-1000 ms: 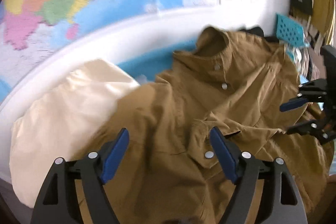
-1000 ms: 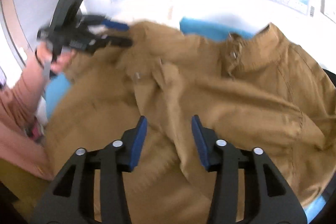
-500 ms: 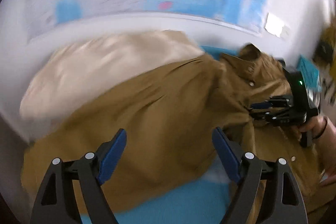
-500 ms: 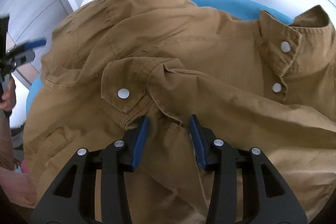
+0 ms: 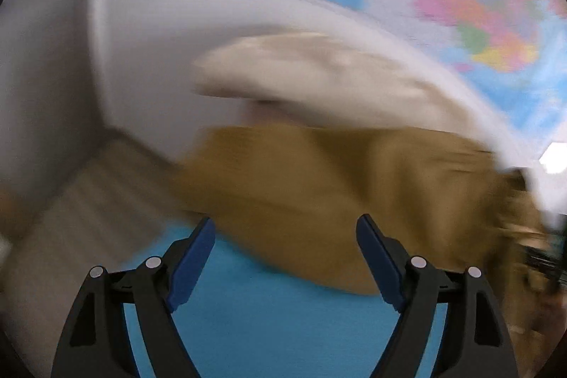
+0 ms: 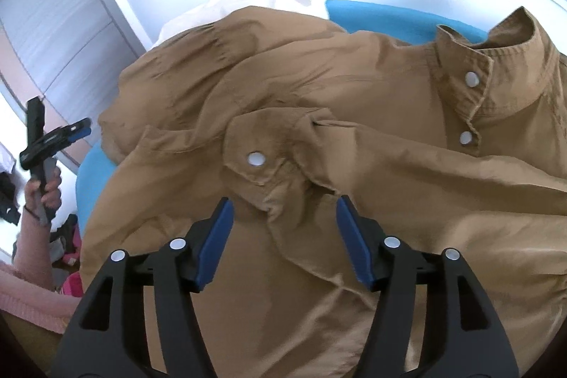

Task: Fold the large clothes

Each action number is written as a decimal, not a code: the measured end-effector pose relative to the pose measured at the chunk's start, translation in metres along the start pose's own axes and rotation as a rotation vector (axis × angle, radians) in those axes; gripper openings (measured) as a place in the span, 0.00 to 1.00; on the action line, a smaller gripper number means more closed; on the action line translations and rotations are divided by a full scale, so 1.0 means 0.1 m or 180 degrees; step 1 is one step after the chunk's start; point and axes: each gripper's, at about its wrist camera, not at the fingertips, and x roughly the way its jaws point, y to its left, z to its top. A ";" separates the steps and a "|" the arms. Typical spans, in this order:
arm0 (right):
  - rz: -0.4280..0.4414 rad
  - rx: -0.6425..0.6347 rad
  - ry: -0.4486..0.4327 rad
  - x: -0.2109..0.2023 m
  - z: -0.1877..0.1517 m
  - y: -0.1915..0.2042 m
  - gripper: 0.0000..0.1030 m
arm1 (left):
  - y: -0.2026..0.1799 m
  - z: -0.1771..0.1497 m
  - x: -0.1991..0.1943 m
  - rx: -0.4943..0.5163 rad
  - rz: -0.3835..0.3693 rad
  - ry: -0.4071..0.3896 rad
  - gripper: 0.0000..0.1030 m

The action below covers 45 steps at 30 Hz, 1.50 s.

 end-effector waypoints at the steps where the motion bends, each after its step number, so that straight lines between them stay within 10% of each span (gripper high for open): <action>1: 0.0006 -0.0020 0.0007 -0.01 -0.01 0.04 0.61 | 0.06 0.03 0.03 0.0063 0.0217 -0.0023 0.77; 7: 0.0021 -0.0056 0.0044 0.06 -0.04 0.12 0.63 | 0.44 0.17 0.38 -0.0201 0.0137 0.0207 0.82; 13: -0.0014 0.0018 -0.0021 -0.06 -0.09 0.07 0.63 | 0.35 0.29 0.41 -0.0343 -0.0410 0.0164 0.06; 23: 0.0253 -0.0323 -0.0547 -0.58 0.18 0.48 0.63 | -1.10 1.06 -0.95 0.0682 -0.1145 -0.0840 0.07; 33: 0.0881 -0.1105 -0.0908 -0.58 0.69 1.71 0.74 | -3.00 0.86 -1.39 0.1998 -0.1745 -0.0907 0.05; 36: 0.0917 -0.1096 -0.0812 -0.45 0.66 1.72 0.74 | -2.91 0.81 -1.31 0.1999 -0.1584 -0.0939 0.22; 38: 0.0916 -0.1025 -0.0648 -0.32 0.58 1.60 0.74 | -2.65 0.75 -1.22 0.1923 -0.1471 -0.0939 0.67; 45: 0.1109 -0.0583 -0.0073 0.34 0.45 1.45 0.76 | -1.80 0.45 -0.51 0.1470 -0.0933 -0.0411 0.68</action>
